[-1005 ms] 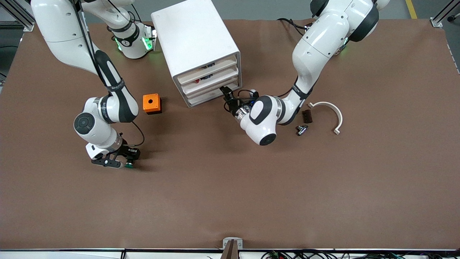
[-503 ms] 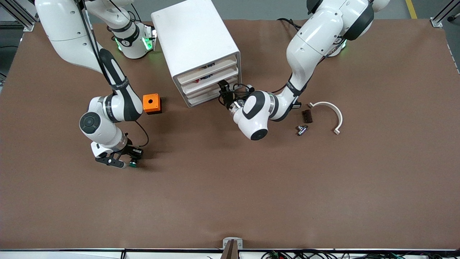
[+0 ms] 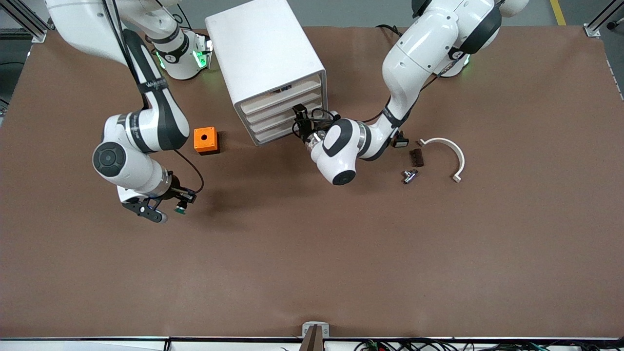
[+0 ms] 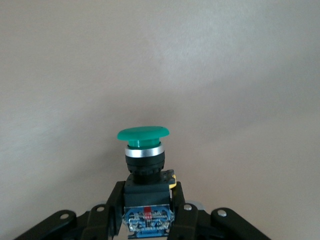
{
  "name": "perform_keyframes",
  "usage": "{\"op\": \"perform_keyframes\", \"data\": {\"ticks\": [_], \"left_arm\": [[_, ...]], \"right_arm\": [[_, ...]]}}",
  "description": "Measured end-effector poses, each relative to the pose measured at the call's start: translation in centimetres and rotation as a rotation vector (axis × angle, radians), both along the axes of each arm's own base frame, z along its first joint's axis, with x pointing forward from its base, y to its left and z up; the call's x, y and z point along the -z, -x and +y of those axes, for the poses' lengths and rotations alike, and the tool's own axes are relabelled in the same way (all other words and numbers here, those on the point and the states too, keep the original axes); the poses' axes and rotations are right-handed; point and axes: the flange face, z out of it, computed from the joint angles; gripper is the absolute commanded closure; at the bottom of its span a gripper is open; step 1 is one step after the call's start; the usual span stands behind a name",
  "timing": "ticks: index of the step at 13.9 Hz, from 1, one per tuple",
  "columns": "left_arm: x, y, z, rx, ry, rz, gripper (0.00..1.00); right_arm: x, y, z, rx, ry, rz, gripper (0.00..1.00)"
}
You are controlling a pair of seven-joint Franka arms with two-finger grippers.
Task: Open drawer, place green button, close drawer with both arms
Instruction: 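Pull the drawer open with the left gripper while the right gripper carries the button, then lower the green button into the open drawer and open the right gripper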
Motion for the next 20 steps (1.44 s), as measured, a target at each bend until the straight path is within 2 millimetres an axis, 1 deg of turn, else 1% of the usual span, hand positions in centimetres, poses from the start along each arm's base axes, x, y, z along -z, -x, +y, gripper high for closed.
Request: {"op": "perform_keyframes", "data": {"ticks": [2,3,6,8,9,11,12,15,16,17,18,19,20], "left_arm": [[0.3,0.1,0.0,0.0,-0.002,0.004,0.87],[0.4,0.1,0.0,-0.001,-0.003,0.004,1.0],[0.6,-0.2,0.2,-0.009,-0.007,-0.002,1.0],[0.6,-0.6,0.5,-0.016,-0.009,-0.005,1.0],[0.5,-1.1,0.8,-0.023,-0.01,-0.01,1.0],[0.1,-3.3,2.1,-0.056,-0.009,-0.03,1.0],[-0.2,-4.9,3.1,-0.081,-0.006,-0.041,1.0],[-1.1,-9.9,7.0,-0.158,0.028,-0.086,1.0],[-1.3,-11.3,8.3,-0.177,0.046,-0.102,1.0],[-1.4,-12.4,9.5,-0.193,0.062,-0.118,0.96],[-1.4,-13.1,10.3,-0.206,0.073,-0.132,0.8],[-1.4,-13.4,10.7,-0.21,0.08,-0.14,0.71],[-1.6,-13.7,10.6,-0.213,0.094,-0.158,0.47]], "right_arm": [[-2.1,0.6,3.1,0.073,0.004,0.003,1.0],[-2.5,1.1,4.8,0.104,0.007,0.005,1.0],[-3.4,2.4,9.3,0.187,0.016,0.01,1.0],[-3.7,3.2,11.6,0.235,0.023,0.014,1.0],[-3.7,3.7,12.5,0.257,0.028,0.019,1.0],[-3.7,4.5,14.0,0.298,0.038,0.029,1.0],[-3.7,4.8,14.6,0.32,0.041,0.03,1.0],[-3.8,6.0,16.8,0.382,0.049,0.031,1.0],[-3.8,6.3,17.5,0.398,0.051,0.031,1.0],[-3.9,6.7,18.1,0.415,0.053,0.031,1.0],[-3.9,7.1,19.0,0.432,0.054,0.03,1.0],[-4.1,7.6,19.9,0.45,0.055,0.029,1.0],[-4.2,8.2,20.9,0.467,0.056,0.027,1.0]]}}
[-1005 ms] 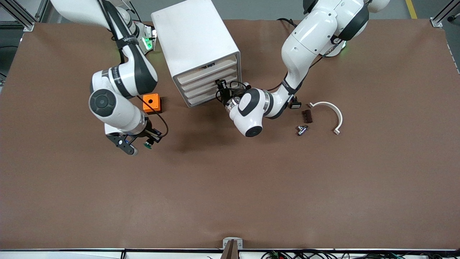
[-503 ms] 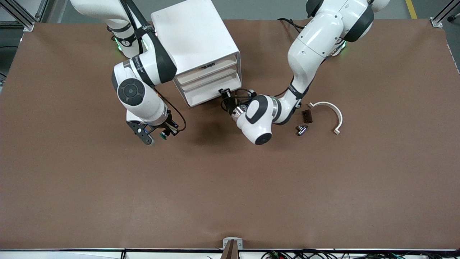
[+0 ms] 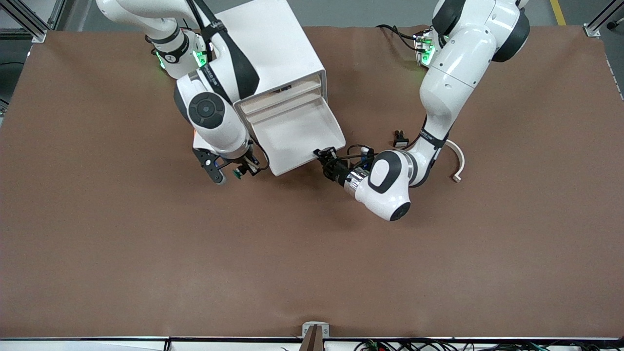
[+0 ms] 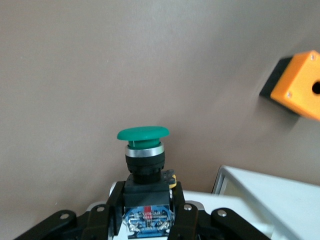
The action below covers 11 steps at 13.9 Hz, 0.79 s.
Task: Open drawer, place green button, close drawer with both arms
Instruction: 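Lower the green button into the open drawer and open the right gripper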
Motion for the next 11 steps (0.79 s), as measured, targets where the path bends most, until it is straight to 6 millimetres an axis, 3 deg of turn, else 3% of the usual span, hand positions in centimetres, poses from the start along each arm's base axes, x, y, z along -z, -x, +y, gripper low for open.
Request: {"op": "perform_keyframes", "data": {"ticks": [1,3,6,11], "left_arm": [[-0.3,-0.4,-0.1,-0.005,0.008,-0.019,0.24],[-1.1,-1.1,-0.2,-0.01,0.018,-0.041,0.03],[-2.3,-2.9,0.9,-0.034,0.014,-0.082,0.0],[-4.7,-7.6,6.1,-0.04,-0.086,-0.228,0.0]], "right_arm": [[-0.1,0.6,1.0,0.015,0.002,-0.001,1.0],[-0.3,2.0,3.1,0.042,0.004,-0.004,1.0],[-0.6,3.8,6.0,0.081,-0.009,-0.028,1.0],[1.6,6.9,10.6,0.161,-0.015,-0.047,1.0]]}}
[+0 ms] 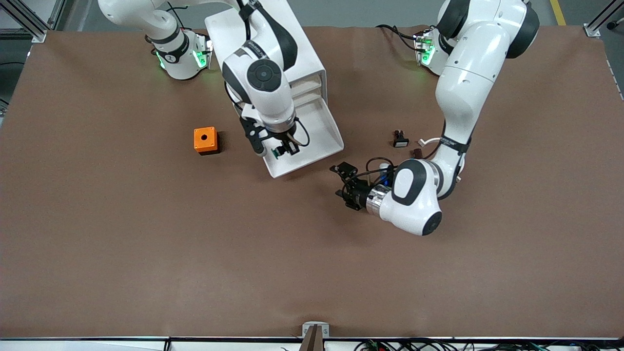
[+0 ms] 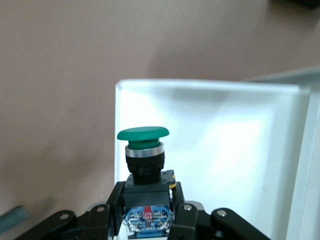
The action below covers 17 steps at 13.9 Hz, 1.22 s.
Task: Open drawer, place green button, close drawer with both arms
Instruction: 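Lower the green button into the open drawer and open the right gripper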
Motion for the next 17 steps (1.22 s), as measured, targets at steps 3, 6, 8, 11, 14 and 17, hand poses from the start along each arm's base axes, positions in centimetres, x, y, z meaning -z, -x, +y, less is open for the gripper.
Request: {"op": "perform_keyframes", "data": {"ticks": [3,6,8,11,14,17], "left_arm": [[-3.4,-2.1,2.1,0.043,-0.058,-0.127,0.0],[-6.5,-2.9,3.8,0.182,-0.11,-0.286,0.0],[-8.1,-3.1,4.0,0.307,-0.067,-0.392,0.0],[-9.2,-3.5,4.7,0.569,0.025,-0.578,0.0],[-10.7,-3.4,4.8,0.795,0.07,-0.703,0.0],[-10.6,-3.3,4.3,0.991,0.155,-0.812,0.0]], "right_arm": [[2.1,0.6,1.2,0.039,0.006,0.0,1.0],[3.2,0.5,1.8,0.068,0.013,0.003,1.0],[4.0,0.9,2.7,0.067,0.02,0.007,0.0],[4.7,1.7,3.5,0.053,0.028,0.012,0.0],[3.9,1.3,3.7,0.002,0.028,0.007,0.0],[1.2,-1.2,1.9,-0.226,0.065,0.056,0.0]]}}
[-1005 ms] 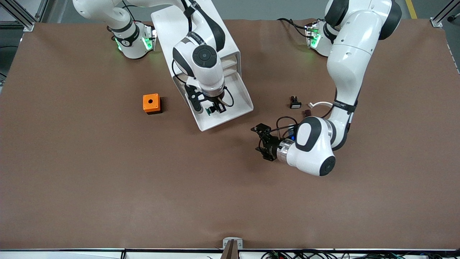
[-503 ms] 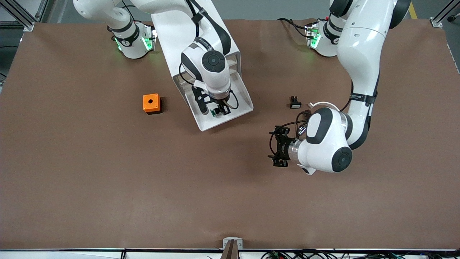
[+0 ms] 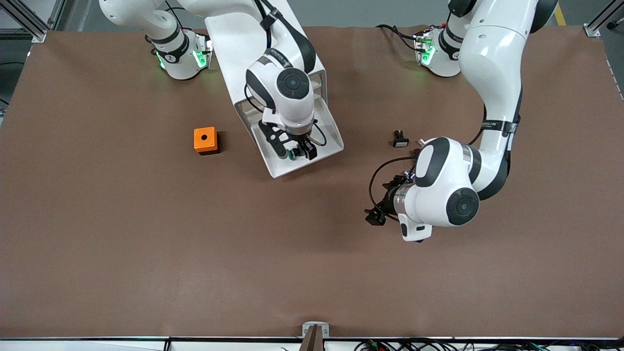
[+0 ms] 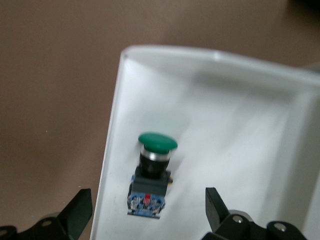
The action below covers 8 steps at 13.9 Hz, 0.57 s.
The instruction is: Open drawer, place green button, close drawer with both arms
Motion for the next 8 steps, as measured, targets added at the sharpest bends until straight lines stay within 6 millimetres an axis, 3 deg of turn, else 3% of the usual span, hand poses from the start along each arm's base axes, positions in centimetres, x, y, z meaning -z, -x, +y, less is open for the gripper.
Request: {"op": "perform_keyframes", "data": {"ticks": [1,3,6,8], "left_arm": [[0.4,0.0,-0.6,0.047,0.016,-0.042,0.0],[2.0,1.0,-3.6,0.109,0.039,-0.122,0.0],[5.3,5.2,-10.5,0.202,0.035,-0.164,0.0],[7.0,8.0,-13.4,0.252,0.025,-0.144,0.0]], "right_arm": [[-1.5,-1.6,-1.6,-0.08,0.007,0.026,0.0],[-5.6,-5.5,-7.1,-0.239,-0.002,0.082,0.0],[-11.5,-9.8,-18.0,-0.474,-0.059,0.136,0.0],[-14.5,-11.3,-25.0,-0.615,-0.068,0.148,0.0]]}}
